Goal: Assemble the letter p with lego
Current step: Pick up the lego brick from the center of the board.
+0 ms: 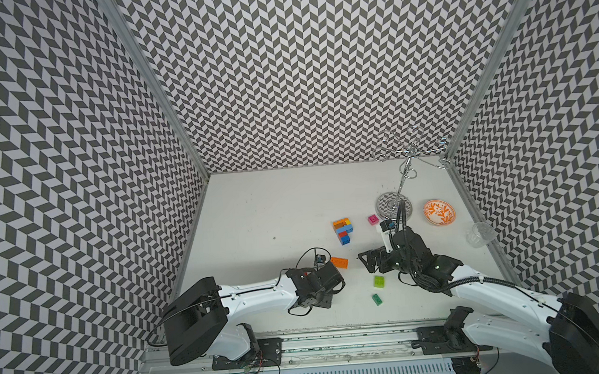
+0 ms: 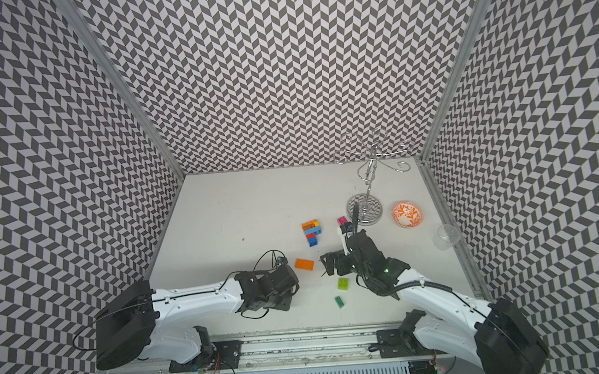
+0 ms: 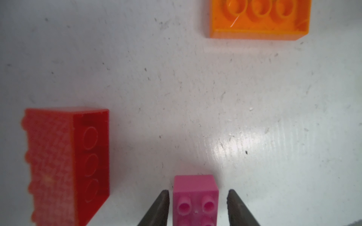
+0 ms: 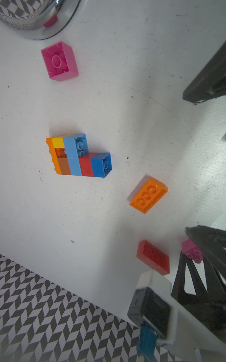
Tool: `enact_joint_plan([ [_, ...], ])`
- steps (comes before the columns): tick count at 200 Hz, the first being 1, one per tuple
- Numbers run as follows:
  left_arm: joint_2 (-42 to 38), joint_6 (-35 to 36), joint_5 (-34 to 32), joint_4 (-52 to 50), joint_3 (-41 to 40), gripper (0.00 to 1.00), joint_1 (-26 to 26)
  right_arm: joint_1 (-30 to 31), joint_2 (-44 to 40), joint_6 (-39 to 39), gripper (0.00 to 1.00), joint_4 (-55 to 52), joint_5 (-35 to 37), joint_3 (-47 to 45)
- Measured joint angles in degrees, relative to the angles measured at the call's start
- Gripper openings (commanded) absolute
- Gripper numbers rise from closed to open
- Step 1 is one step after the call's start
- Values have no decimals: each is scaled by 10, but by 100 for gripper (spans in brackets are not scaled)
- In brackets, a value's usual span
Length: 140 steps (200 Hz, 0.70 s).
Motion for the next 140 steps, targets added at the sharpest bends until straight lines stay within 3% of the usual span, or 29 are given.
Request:
enact_joint_plan([
  [35, 3, 6, 0, 4, -2, 45, 2, 0, -7, 2, 99, 3, -4, -12],
  [65, 4, 8, 5, 13, -3, 31, 6, 0, -19, 1, 99, 8, -12, -20],
  [99, -21, 21, 29, 35, -19, 30, 32, 0, -64, 0, 99, 41, -18, -38],
  [117, -64, 28, 62, 56, -36, 30, 62, 0, -89, -1, 99, 69, -28, -52],
  [140, -142, 38, 152, 117, -68, 30, 123, 0, -115, -5, 99, 107, -52, -71],
])
